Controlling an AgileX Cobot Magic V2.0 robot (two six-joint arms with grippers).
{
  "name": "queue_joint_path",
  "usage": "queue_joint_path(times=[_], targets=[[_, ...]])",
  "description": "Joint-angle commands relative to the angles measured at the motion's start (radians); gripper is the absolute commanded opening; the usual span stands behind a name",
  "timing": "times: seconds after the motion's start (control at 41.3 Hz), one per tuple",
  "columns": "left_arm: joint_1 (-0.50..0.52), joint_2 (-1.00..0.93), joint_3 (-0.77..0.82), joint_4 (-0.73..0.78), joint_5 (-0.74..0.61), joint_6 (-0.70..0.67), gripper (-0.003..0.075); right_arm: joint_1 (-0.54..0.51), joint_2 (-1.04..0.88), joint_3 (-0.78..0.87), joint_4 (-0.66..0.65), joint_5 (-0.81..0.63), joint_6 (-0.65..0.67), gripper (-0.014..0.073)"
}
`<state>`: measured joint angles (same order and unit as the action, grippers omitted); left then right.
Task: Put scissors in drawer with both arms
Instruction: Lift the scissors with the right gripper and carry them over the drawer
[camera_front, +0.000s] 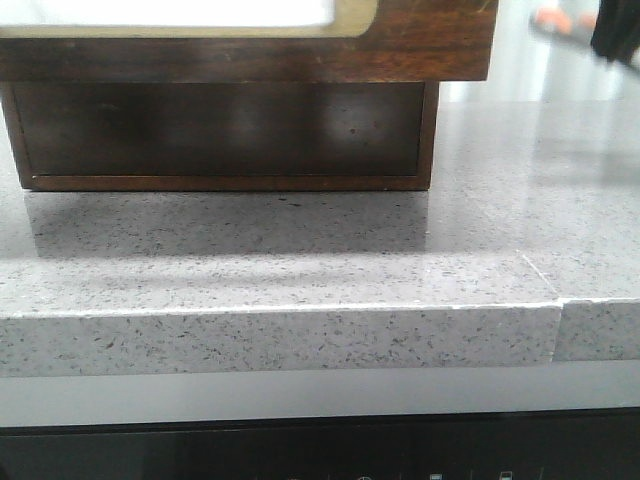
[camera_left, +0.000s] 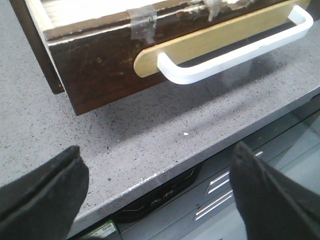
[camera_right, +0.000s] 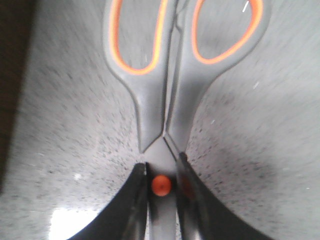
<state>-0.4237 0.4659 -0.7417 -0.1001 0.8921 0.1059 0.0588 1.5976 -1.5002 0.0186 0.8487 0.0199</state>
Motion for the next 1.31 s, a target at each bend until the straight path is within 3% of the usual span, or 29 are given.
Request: queue_joint_path(times=[0.0,0.17,0.363,0.533,0.921,1.284], targets=[[-0.008,0.007,-0.035,-0.016,-0.076,-0.008,0.0564,-0.009,-0.123,-0.029,-0.001,-0.07,-0.01,0.0036],[-0.008,0.007,-0.035,-0.016,-0.076,-0.008,0.0564,-0.003,-0.235,-0.038,0.002,-0.064,-0.037,0.0036],[-0.008,0.007,-0.035,-0.016,-0.076,-0.008,0.0564,0.055,-0.289,-0.15,0.023,0.036,-0.145,0.0036],[-0.008,0.007,-0.035,-0.016,-0.076,-0.008,0.0564,0.17,-0.289,-0.247,0.082,0.086,-0.267,0.0036],[-0.008,0.007,-0.035,-0.016,-0.076,-0.008,0.0564,0.49,-0.252,-0.272,0.254,-0.001,-0.6,0.0036],[-0.008,0.007,-0.035,-0.016,-0.076,-0.008,0.0564,0.574,-0.105,-0.272,0.26,0.023,-0.726,0.0036]])
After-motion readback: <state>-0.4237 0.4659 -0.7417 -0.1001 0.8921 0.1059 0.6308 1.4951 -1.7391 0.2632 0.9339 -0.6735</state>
